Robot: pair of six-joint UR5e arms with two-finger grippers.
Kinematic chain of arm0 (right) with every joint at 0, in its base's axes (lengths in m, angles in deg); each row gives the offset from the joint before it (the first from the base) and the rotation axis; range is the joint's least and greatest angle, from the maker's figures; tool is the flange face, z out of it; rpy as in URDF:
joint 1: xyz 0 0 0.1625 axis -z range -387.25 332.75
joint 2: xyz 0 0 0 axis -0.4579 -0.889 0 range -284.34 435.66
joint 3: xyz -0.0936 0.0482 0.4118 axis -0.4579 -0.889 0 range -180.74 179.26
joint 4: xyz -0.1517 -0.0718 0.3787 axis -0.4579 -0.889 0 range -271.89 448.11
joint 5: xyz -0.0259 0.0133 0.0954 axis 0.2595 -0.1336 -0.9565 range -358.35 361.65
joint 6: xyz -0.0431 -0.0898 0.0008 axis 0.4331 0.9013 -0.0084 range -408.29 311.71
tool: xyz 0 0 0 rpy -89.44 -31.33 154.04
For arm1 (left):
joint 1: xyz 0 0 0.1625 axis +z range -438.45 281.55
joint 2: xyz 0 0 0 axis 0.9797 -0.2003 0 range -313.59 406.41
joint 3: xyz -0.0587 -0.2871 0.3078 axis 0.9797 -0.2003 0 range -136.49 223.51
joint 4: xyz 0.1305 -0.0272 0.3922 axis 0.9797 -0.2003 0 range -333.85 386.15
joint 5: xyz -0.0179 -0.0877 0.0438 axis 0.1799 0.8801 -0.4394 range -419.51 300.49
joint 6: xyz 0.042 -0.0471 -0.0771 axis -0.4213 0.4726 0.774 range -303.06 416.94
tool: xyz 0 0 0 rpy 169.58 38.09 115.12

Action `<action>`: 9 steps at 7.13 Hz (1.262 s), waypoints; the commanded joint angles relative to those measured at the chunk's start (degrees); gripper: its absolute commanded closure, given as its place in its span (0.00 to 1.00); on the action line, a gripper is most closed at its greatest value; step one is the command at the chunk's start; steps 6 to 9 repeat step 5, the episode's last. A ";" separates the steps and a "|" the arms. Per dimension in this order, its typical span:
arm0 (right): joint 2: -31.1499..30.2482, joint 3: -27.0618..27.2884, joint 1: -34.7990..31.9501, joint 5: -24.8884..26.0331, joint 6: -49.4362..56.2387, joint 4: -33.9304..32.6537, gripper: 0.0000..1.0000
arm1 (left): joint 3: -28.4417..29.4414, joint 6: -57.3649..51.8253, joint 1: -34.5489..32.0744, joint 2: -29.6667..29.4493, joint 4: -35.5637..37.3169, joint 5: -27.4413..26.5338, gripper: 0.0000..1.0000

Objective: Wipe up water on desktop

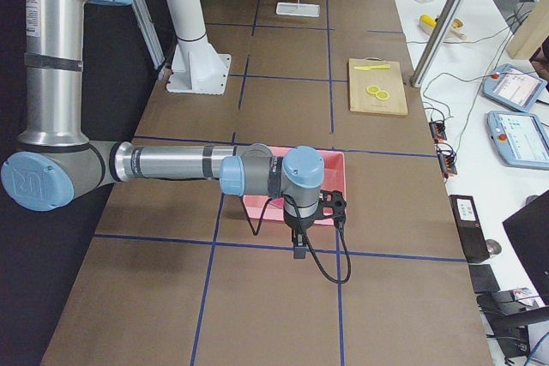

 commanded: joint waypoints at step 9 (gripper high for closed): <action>-0.09 -0.04 0.42 0.00 -0.05 0.05 0.00 | 0.14 1.99 -0.06 1.00 0.27 -0.08 0.00</action>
